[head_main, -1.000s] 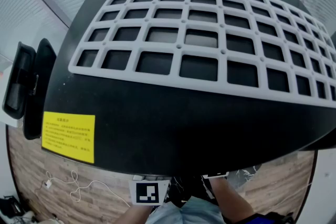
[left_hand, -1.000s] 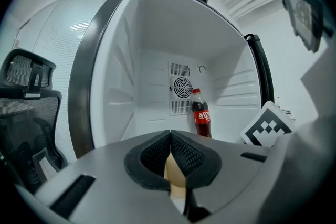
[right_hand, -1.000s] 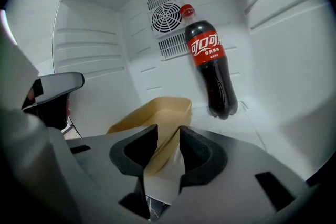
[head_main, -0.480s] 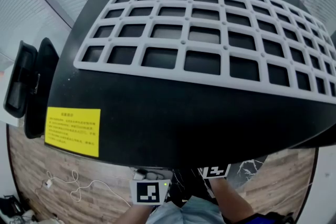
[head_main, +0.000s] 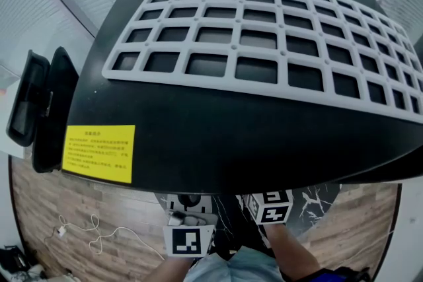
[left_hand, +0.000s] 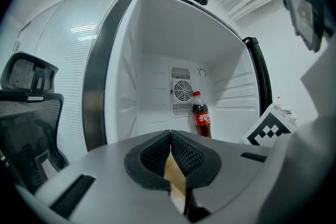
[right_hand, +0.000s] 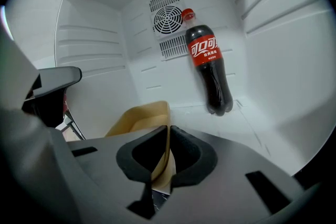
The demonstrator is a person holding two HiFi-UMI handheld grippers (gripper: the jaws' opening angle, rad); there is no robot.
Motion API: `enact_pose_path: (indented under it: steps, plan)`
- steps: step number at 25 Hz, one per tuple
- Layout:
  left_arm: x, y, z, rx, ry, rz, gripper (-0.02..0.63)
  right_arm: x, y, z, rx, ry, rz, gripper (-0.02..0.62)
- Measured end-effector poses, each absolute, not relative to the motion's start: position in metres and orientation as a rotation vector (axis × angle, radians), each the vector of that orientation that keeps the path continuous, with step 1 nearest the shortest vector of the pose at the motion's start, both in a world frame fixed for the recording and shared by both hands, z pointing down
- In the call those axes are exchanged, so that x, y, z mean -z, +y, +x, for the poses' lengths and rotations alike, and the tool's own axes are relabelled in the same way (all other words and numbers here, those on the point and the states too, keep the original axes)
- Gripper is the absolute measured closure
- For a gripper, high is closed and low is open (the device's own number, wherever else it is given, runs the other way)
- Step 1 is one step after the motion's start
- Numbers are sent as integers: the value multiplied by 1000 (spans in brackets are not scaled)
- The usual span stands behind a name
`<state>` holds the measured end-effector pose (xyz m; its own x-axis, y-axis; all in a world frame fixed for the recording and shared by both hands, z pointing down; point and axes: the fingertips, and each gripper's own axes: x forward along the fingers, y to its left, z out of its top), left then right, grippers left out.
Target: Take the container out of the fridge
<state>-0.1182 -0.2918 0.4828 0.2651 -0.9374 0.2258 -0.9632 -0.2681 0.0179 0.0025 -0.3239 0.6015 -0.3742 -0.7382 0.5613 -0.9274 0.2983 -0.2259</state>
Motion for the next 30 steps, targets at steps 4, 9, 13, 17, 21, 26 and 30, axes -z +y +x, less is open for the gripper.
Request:
enact_pose_path:
  steps: [4,9,13,17,21,26,30]
  plan:
    - [-477,-282,-118,-244,-1798,2383,591,-593,-315,1,-728,-2228,1493,561]
    - [-464,-277,-108,-232,-1794,2404,591,-575,-310,11,-703,-2242,1514,561]
    - [-440,-267,-97,-199,-1788,2451,591,-547,-301,21,-661,-2263,1547,561]
    - [-413,-213,-96,-165,-1787,2479,591,-515,-246,23,-625,-2285,1578,561]
    - [-385,-171,-91,-134,-1790,2514,591,-482,-203,32,-577,-2306,1627,561]
    - [-364,-133,-110,-72,-1788,2559,591,-453,-162,18,-507,-2336,1674,561]
    - [-352,-121,-125,-44,-1796,2597,591,-433,-145,8,-459,-2359,1705,561]
